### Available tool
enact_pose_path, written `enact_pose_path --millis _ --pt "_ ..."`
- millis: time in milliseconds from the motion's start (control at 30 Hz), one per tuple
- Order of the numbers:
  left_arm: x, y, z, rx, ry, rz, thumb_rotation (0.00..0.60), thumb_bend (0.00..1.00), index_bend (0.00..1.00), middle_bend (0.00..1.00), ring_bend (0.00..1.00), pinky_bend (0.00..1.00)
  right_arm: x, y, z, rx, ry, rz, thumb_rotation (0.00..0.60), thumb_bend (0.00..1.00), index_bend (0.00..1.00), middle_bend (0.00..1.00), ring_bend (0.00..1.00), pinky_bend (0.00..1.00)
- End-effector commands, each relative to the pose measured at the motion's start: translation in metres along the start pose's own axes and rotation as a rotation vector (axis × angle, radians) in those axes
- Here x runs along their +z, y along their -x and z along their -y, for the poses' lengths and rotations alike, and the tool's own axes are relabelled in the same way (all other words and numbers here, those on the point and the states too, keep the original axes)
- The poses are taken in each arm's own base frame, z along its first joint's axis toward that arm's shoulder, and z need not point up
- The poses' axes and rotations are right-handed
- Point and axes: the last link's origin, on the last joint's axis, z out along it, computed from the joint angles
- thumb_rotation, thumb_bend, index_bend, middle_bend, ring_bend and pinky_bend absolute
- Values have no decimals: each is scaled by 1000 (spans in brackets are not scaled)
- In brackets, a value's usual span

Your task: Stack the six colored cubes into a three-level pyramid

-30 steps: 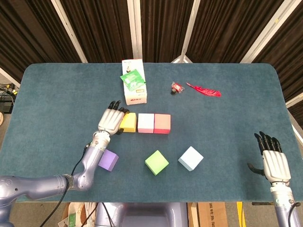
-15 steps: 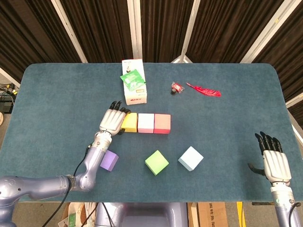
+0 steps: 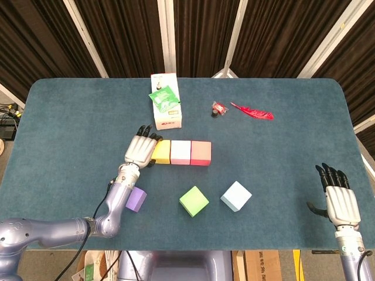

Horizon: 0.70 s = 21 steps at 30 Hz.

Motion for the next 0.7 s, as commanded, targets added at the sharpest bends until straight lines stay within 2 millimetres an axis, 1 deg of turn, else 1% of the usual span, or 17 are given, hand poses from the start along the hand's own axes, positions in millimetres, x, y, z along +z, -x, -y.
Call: enact_pose_path --millis 33,700 --pt "0 0 0 0 -1 0 600 411 279 238 0 0 0 0 0 0 0 1 600 235 0 0 0 0" --pt "1 2 -8 -3 5 -7 600 404 265 221 0 0 1 0 -1 -1 4 4 600 235 0 0 0 0"
